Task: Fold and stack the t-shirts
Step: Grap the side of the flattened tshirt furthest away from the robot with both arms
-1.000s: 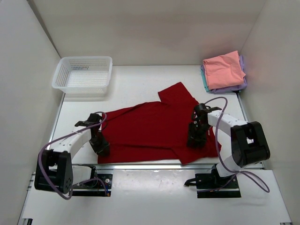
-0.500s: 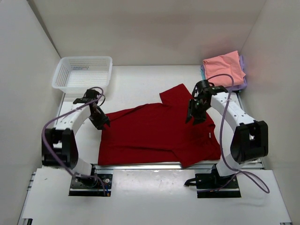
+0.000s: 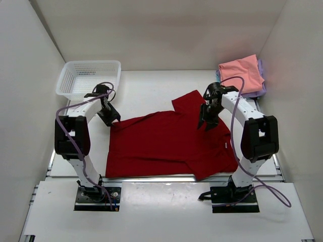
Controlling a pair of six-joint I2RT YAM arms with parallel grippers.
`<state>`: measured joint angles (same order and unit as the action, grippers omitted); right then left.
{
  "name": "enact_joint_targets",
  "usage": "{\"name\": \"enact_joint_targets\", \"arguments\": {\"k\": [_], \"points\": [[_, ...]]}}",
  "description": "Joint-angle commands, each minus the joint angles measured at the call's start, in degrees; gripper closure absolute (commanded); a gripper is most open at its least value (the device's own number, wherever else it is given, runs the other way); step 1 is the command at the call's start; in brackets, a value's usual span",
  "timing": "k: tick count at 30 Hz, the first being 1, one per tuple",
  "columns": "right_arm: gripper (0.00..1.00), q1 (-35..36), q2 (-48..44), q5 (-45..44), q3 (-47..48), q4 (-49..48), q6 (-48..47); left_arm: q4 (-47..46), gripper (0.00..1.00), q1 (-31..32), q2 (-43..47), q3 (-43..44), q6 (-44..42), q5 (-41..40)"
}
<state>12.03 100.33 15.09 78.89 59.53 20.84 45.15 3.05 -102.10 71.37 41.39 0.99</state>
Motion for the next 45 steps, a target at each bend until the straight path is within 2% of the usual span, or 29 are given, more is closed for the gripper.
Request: {"name": "enact_joint_targets", "arguments": {"k": [1,7,12,16,17,22,23,25,27,31,36,38,42,45], "points": [[0.61,-1.0,1.7,0.8,4.2,1.2,-0.7,0.5,0.52,0.3,-2.0,3.0,0.1,-0.9],[0.62,-2.5,6.3,-0.1,10.3,0.9,-2.0,1.1,0.53,-0.1,-4.2,2.6,0.7,-2.0],[0.62,-4.6,13.9,-2.1,22.3,1.4,-2.4,1.4,0.53,0.3,-5.5,2.5,0.3,-2.6],[0.62,-5.4,19.0,-2.1,31.0,3.1,-2.7,1.8,0.63,0.4,-7.0,3.4,-0.5,-4.0],[0.63,-5.6,19.7,-2.2,32.2,3.2,-2.7,1.8,0.65,0.2,-7.3,3.9,-0.9,-4.8],[0.63,-5.9,21.4,-2.7,33.7,3.3,-2.9,2.1,0.64,1.3,-9.4,3.9,-1.9,-6.4],[0.63,-5.8,21.6,-2.4,33.0,3.1,-2.9,1.8,0.67,1.1,-9.5,3.4,-1.9,-6.4],[0.63,-6.1,21.9,-2.9,34.0,3.2,-2.7,1.3,0.92,1.4,-9.4,3.1,-1.8,-6.5],[0.63,-6.4,23.1,-2.9,34.6,2.9,-3.0,1.7,1.00,1.6,-9.8,3.5,-1.8,-6.8],[0.63,-6.9,26.5,-3.1,39.3,3.0,-2.7,3.3,1.00,1.3,-9.0,5.8,-2.4,-5.5],[0.63,-7.4,32.1,-3.4,47.6,2.2,-2.8,6.1,1.00,1.3,-8.5,14.5,-0.6,-1.7],[0.59,-8.0,35.1,-3.7,50.7,2.0,-3.1,7.0,1.00,1.3,-8.6,17.2,-0.2,-1.4],[0.41,-8.3,40.8,-3.8,56.5,2.3,-4.1,8.4,1.00,0.6,-9.1,20.4,-0.5,-0.2],[0.40,-8.6,43.2,-4.1,59.1,2.0,-4.2,8.8,1.00,-0.1,-8.7,19.9,-0.9,0.1]]}}
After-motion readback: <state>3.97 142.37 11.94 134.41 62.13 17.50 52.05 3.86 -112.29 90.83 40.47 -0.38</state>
